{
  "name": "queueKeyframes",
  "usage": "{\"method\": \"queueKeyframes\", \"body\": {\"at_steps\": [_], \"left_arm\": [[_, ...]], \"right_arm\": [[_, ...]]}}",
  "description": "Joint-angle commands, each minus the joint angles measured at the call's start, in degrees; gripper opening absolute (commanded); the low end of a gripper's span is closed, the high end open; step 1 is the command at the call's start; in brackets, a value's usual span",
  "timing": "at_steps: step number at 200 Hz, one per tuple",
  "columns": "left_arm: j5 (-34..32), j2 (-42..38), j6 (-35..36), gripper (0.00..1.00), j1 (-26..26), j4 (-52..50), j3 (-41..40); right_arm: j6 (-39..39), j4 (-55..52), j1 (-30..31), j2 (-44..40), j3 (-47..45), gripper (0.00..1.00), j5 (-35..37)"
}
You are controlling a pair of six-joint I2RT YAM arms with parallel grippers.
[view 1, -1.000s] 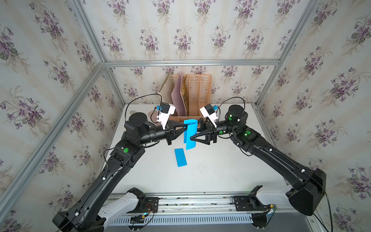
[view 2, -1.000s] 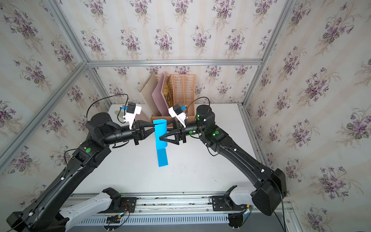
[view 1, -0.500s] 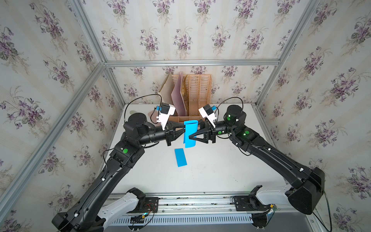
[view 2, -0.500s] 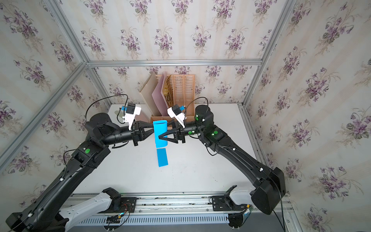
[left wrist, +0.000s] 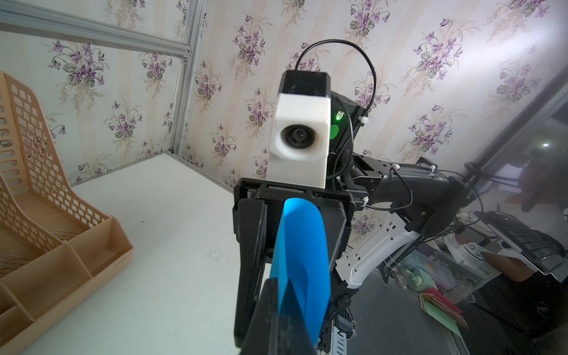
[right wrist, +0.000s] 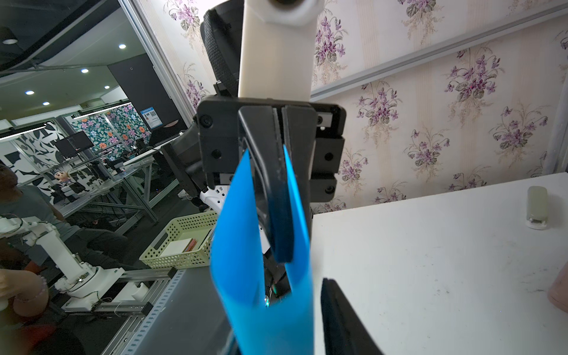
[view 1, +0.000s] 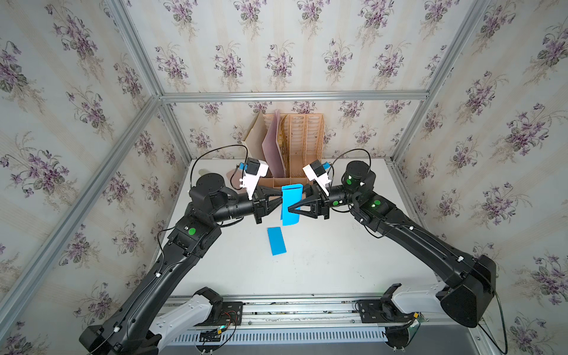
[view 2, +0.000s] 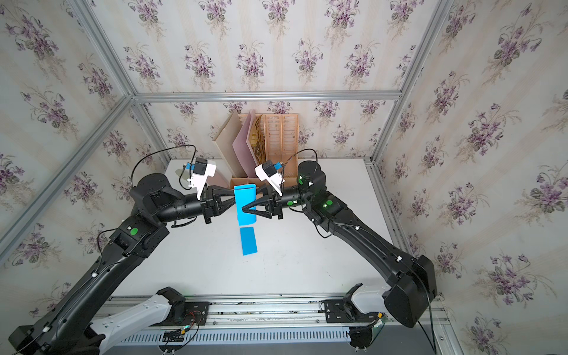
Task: Fold the square paper along the opposite sides
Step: Fold the paper.
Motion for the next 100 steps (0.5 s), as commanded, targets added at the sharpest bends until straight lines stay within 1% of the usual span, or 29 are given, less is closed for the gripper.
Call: {"method": "queueKeyframes", "body": {"at_steps": [1,100], "left_arm": [[0.45,-0.19,0.26,0.0,0.01,1.85,-0.15],[0.06,-0.39,0.7,0.0,0.04,1.5,-0.17]], "right_arm": [[-0.42,0.81,0.03,0.02,0.23,0.38,0.29],[-0.51,0.69,0.01,0.29,0.14,0.32,0.09]]}}
